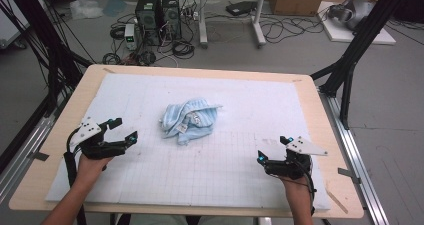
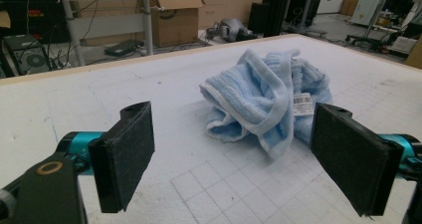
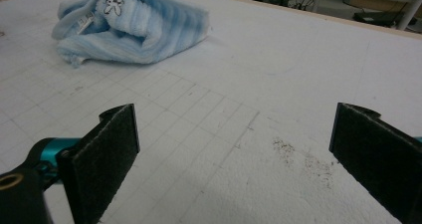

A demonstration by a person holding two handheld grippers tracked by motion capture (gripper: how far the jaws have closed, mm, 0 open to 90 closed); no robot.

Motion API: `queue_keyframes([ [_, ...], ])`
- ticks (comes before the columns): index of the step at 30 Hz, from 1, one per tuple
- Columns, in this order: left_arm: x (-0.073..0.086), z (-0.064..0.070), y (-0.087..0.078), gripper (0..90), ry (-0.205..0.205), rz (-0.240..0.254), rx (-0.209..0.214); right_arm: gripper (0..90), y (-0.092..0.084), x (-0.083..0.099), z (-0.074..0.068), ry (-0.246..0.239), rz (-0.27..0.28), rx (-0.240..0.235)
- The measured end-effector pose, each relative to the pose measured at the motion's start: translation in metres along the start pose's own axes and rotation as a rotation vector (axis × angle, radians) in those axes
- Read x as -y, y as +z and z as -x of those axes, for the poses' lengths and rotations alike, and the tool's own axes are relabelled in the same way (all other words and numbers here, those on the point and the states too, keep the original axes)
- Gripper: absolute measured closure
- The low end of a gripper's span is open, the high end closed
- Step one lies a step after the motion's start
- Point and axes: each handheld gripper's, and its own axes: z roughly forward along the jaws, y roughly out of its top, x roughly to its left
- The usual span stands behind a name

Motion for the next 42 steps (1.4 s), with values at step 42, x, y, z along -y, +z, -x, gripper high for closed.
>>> queue_keyframes([
  [42,-0.038,0.012,0.070,17.4,0.016,-0.155,0.122,4.4,0.007,0.001,-0.008,0.016,-0.017,-0.012],
])
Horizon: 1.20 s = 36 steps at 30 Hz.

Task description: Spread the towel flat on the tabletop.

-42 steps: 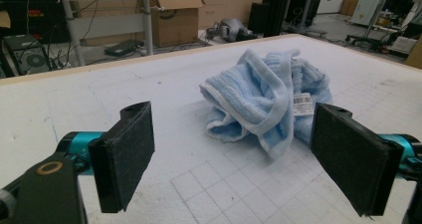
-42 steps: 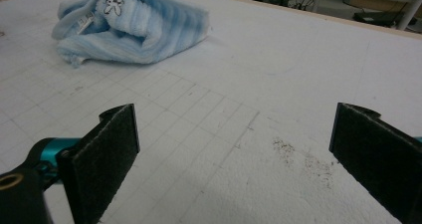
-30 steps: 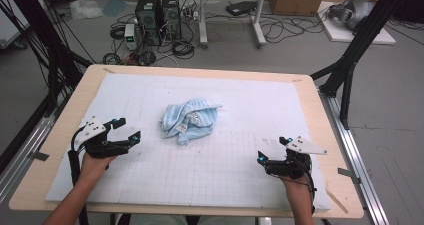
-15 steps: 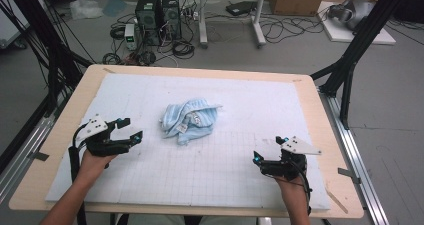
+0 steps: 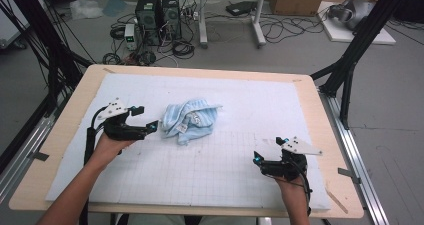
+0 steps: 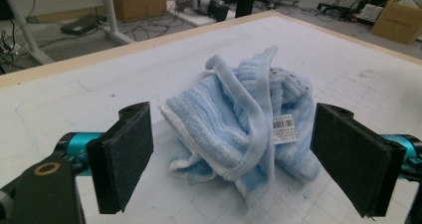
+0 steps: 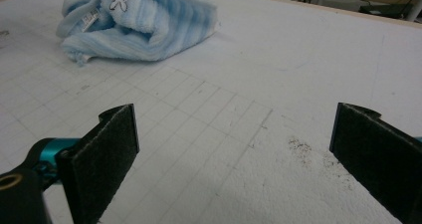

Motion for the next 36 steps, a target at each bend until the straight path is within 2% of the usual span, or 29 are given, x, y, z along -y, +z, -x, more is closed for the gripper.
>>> queue_keyframes([
  [1,0.000,0.000,0.000,17.4,0.000,0.000,0.000,4.4,0.000,0.000,0.000,0.000,0.000,0.000],
  [3,0.000,0.004,0.011,17.6,0.001,-0.035,-0.005,4.4,0.000,0.000,-0.001,0.000,-0.002,-0.001],
  [4,0.001,0.009,0.021,19.4,0.028,-0.081,0.003,4.4,0.000,0.000,-0.001,-0.006,-0.001,0.000],
  [5,0.003,0.012,0.026,20.4,0.040,-0.105,0.006,4.4,0.001,0.000,-0.001,-0.002,-0.001,-0.002],
  [6,0.003,0.012,0.026,22.3,0.040,-0.105,0.006,4.4,0.001,0.000,-0.001,-0.004,-0.003,-0.003],
  [7,0.004,0.013,0.030,25.1,0.046,-0.124,0.011,4.4,0.001,0.000,-0.001,-0.003,-0.005,-0.005],
  [8,0.009,0.015,0.039,27.7,0.058,-0.170,0.028,4.4,0.001,0.000,-0.001,-0.005,-0.007,-0.005],
  [9,0.009,0.015,0.039,30.3,0.058,-0.170,0.028,4.4,0.002,0.000,-0.002,-0.007,-0.011,-0.006],
  [10,0.014,0.015,0.048,32.3,0.063,-0.224,0.035,4.4,0.002,0.000,-0.002,-0.007,-0.010,-0.007],
  [11,0.014,0.015,0.048,34.0,0.063,-0.224,0.035,4.4,0.002,0.000,-0.002,-0.007,-0.010,-0.007],
  [12,0.019,0.017,0.056,35.9,0.077,-0.268,0.038,4.4,0.003,0.000,-0.003,-0.012,-0.014,-0.011],
  [14,0.021,0.018,0.059,39.6,0.092,-0.285,0.035,4.4,0.004,0.000,-0.003,-0.012,-0.016,-0.014],
  [16,0.025,0.021,0.065,45.6,0.124,-0.325,0.031,4.4,0.005,-0.001,-0.003,-0.014,-0.018,-0.016],
  [17,0.025,0.021,0.065,50.5,0.124,-0.325,0.031,4.4,0.006,-0.001,-0.004,-0.014,-0.019,-0.017],
  [18,0.027,0.021,0.067,56.4,0.151,-0.335,0.023,4.4,0.007,-0.001,-0.004,-0.012,-0.020,-0.021],
  [19,0.027,0.021,0.067,64.2,0.151,-0.335,0.023,4.4,0.007,-0.001,-0.005,-0.015,-0.021,-0.022],
  [20,0.026,0.020,0.064,73.8,0.155,-0.322,0.042,4.4,0.009,-0.001,-0.005,-0.018,-0.022,-0.025],
  [22,0.024,0.019,0.061,79.6,0.153,-0.301,0.052,4.4,0.012,-0.002,-0.007,-0.024,-0.028,-0.031],
  [26,0.015,0.019,0.051,80.8,0.125,-0.210,0.090,4.4,0.024,-0.006,-0.011,-0.028,-0.045,-0.053],
  [27,0.015,0.019,0.051,80.8,0.125,-0.210,0.090,4.4,0.024,-0.006,-0.011,-0.028,-0.045,-0.053],
  [28,0.012,0.019,0.048,80.8,0.112,-0.182,0.101,4.5,0.033,-0.010,-0.015,-0.035,-0.058,-0.069],
  [29,0.007,0.019,0.042,80.8,0.087,-0.124,0.121,4.4,0.037,-0.012,-0.019,-0.039,-0.069,-0.078],
  [30,0.005,0.018,0.040,80.8,0.079,-0.107,0.127,4.4,0.043,-0.014,-0.022,-0.050,-0.080,-0.089],
  [31,0.005,0.018,0.040,80.8,0.079,-0.107,0.127,4.4,0.049,-0.017,-0.025,-0.060,-0.094,-0.093],
  [32,0.002,0.017,0.037,80.8,0.062,-0.085,0.138,4.4,0.057,-0.019,-0.028,-0.064,-0.102,-0.106],
  [36,0.001,0.019,0.033,80.7,0.063,-0.080,0.160,4.7,0.090,-0.034,-0.043,-0.099,-0.128,-0.131],
])
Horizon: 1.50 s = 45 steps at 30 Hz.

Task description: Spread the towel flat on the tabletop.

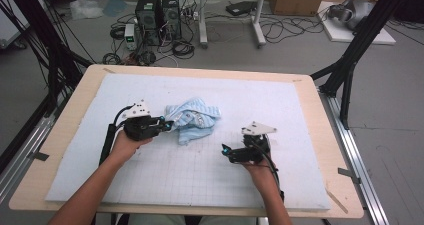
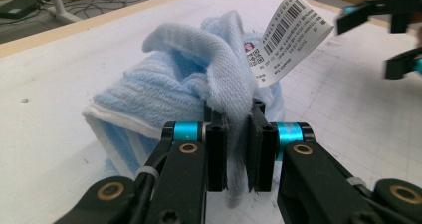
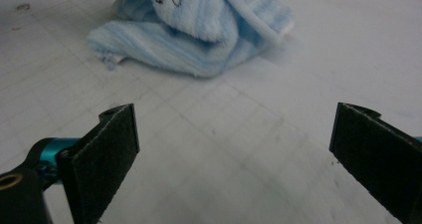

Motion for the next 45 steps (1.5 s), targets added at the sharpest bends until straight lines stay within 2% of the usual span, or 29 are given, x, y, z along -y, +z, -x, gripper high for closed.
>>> queue_keyframes([
  [2,-0.002,0.003,-0.003,80.7,0.011,0.006,0.014,9.4,0.014,-0.012,-0.004,-0.022,0.011,0.008],
  [4,-0.004,0.007,-0.006,80.7,0.026,0.010,0.020,24.9,0.026,-0.023,-0.004,-0.050,0.025,0.001],
  [6,-0.005,0.009,-0.009,80.6,0.035,0.006,0.025,35.5,0.036,-0.033,-0.002,-0.069,0.042,0.010],
  [8,-0.004,0.011,-0.012,80.6,0.039,0.007,0.026,39.1,0.045,-0.042,0.000,-0.073,0.038,0.018],
  [13,-0.002,0.013,-0.016,80.6,0.050,0.008,0.048,39.4,0.061,-0.059,-0.001,-0.159,0.003,0.074],
  [16,0.003,0.015,-0.019,80.6,0.060,0.001,0.074,43.3,0.072,-0.064,-0.003,-0.190,-0.030,0.049],
  [17,0.004,0.016,-0.019,80.6,0.058,0.004,0.082,50.3,0.076,-0.065,-0.005,-0.189,-0.045,0.032],
  [19,0.008,0.017,-0.022,80.6,0.057,-0.001,0.088,75.2,0.077,-0.065,-0.008,-0.213,-0.067,0.003],
  [20,0.010,0.018,-0.022,80.5,0.050,-0.003,0.093,82.7,0.076,-0.066,-0.010,-0.224,-0.065,0.008],
  [21,0.012,0.017,-0.024,80.2,0.045,-0.005,0.097,85.7,0.073,-0.066,-0.011,-0.225,-0.065,0.010],
  [25,0.019,0.016,-0.027,76.2,0.023,-0.007,0.111,86.2,0.060,-0.063,-0.012,-0.217,-0.040,-0.006],
  [26,0.021,0.014,-0.029,74.7,0.008,-0.005,0.116,86.3,0.047,-0.058,-0.012,-0.222,-0.025,-0.011],
  [28,0.021,0.012,-0.032,69.9,-0.014,0.011,0.112,86.2,0.034,-0.051,-0.010,-0.219,-0.025,-0.019],
  [30,0.020,0.010,-0.036,68.8,-0.029,0.033,0.106,86.3,0.019,-0.042,-0.008,-0.225,-0.011,-0.013],
  [34,0.020,0.008,-0.038,69.7,-0.029,0.049,0.086,86.3,-0.007,-0.024,-0.007,-0.229,-0.014,-0.011],
  [35,0.020,0.007,-0.039,69.7,-0.030,0.051,0.080,86.3,-0.007,-0.024,-0.007,-0.229,-0.014,-0.011],
  [36,0.019,0.006,-0.041,71.0,-0.031,0.059,0.072,86.3,-0.018,-0.015,-0.008,-0.236,-0.014,-0.004],
  [37,0.019,0.006,-0.041,72.2,-0.031,0.059,0.072,86.3,-0.018,-0.015,-0.008,-0.236,-0.014,-0.004],
  [38,0.019,0.006,-0.041,73.7,-0.030,0.063,0.068,86.3,-0.030,-0.005,-0.009,-0.238,-0.007,-0.007],
  [41,0.019,0.006,-0.040,74.7,-0.023,0.065,0.061,86.3,-0.042,0.010,-0.008,-0.238,-0.028,-0.002],
  [45,0.019,0.010,-0.035,65.7,-0.013,0.039,0.069,86.3,-0.056,0.027,-0.005,-0.237,-0.064,0.018],
])
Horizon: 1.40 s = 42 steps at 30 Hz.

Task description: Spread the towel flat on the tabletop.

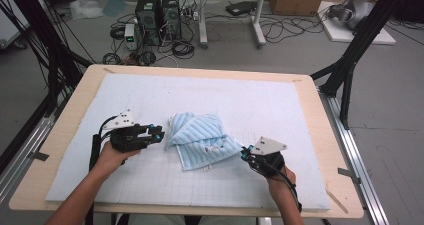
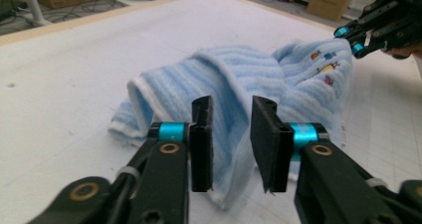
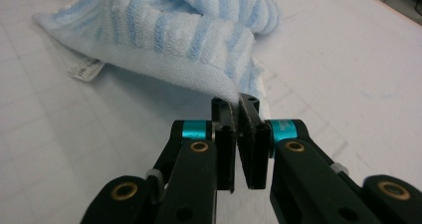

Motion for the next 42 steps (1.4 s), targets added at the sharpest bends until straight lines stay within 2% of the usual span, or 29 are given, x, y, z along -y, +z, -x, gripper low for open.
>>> queue_keyframes([
  [1,0.000,0.002,0.003,61.9,-0.001,-0.010,0.006,86.3,-0.005,0.003,0.000,-0.002,-0.001,0.002],
  [2,0.001,0.004,0.006,61.9,-0.003,-0.017,0.008,86.3,-0.005,0.003,0.000,-0.002,-0.001,0.002],
  [3,0.001,0.006,0.009,56.5,0.000,-0.025,0.011,86.2,-0.014,0.008,-0.001,-0.006,-0.006,0.008],
  [5,0.001,0.012,0.023,49.5,0.004,-0.053,0.029,84.9,-0.021,0.014,-0.003,-0.025,-0.032,0.011],
  [6,0.001,0.016,0.028,48.6,0.015,-0.061,0.045,77.6,-0.024,0.017,-0.004,-0.023,-0.051,0.017],
  [8,0.001,0.024,0.039,45.6,0.027,-0.080,0.078,65.6,-0.029,0.024,-0.002,0.023,-0.040,0.034],
  [9,0.001,0.028,0.044,44.3,0.033,-0.088,0.094,61.7,-0.034,0.026,0.000,0.066,-0.019,0.038],
  [11,0.000,0.034,0.053,44.3,0.064,-0.110,0.094,54.1,-0.042,0.026,0.004,0.106,0.027,0.055],
  [13,0.001,0.037,0.061,44.6,0.077,-0.135,0.078,49.3,-0.047,0.024,0.008,0.137,0.055,0.072],
  [15,0.002,0.037,0.068,48.7,0.085,-0.166,0.039,46.2,-0.046,0.021,0.010,0.162,0.084,0.069],
  [17,0.004,0.035,0.073,56.2,0.089,-0.190,0.023,42.9,-0.038,0.016,0.009,0.173,0.100,0.056],
  [19,0.004,0.035,0.075,72.3,0.095,-0.200,0.008,40.7,-0.025,0.007,0.006,0.183,0.104,0.027],
  [20,0.002,0.033,0.075,78.6,0.095,-0.183,-0.012,40.4,-0.016,0.002,0.005,0.184,0.106,0.011],
  [21,0.000,0.031,0.074,82.5,0.088,-0.165,-0.026,40.4,-0.008,-0.003,0.004,0.185,0.107,-0.009],
  [23,-0.005,0.025,0.070,84.6,0.061,-0.136,-0.049,40.8,0.012,-0.015,0.001,0.177,0.102,-0.041],
  [25,-0.008,0.022,0.068,85.2,0.045,-0.118,-0.064,42.8,0.033,-0.024,-0.002,0.164,0.072,-0.069],
  [27,-0.014,0.012,0.062,85.4,0.020,-0.089,-0.098,45.4,0.050,-0.031,-0.006,0.159,0.030,-0.105],
  [29,-0.014,0.009,0.060,85.6,0.007,-0.075,-0.109,49.2,0.061,-0.035,-0.011,0.147,0.006,-0.122],
  [30,-0.012,0.002,0.058,85.7,-0.019,-0.075,-0.131,51.5,0.064,-0.036,-0.012,0.134,-0.002,-0.130],
  [31,-0.012,0.002,0.058,85.7,-0.019,-0.075,-0.131,54.1,0.066,-0.036,-0.014,0.133,-0.010,-0.140],
  [32,-0.011,-0.003,0.056,85.8,-0.035,-0.080,-0.163,57.4,0.068,-0.036,-0.015,0.131,-0.018,-0.147],
  [34,-0.010,-0.007,0.055,86.0,-0.039,-0.092,-0.213,62.3,0.069,-0.035,-0.017,0.129,-0.039,-0.166],
  [37,-0.009,-0.013,0.054,86.1,-0.055,-0.081,-0.263,71.5,0.072,-0.033,-0.021,0.124,-0.075,-0.197],
  [38,-0.009,-0.013,0.054,86.1,-0.055,-0.081,-0.263,73.8,0.072,-0.031,-0.023,0.116,-0.082,-0.211],
  [40,-0.010,-0.022,0.050,86.1,-0.086,-0.079,-0.281,76.7,0.071,-0.031,-0.026,0.113,-0.083,-0.236],
  [42,-0.015,-0.026,0.047,86.1,-0.082,-0.068,-0.289,79.0,0.070,-0.030,-0.028,0.110,-0.084,-0.261],
])
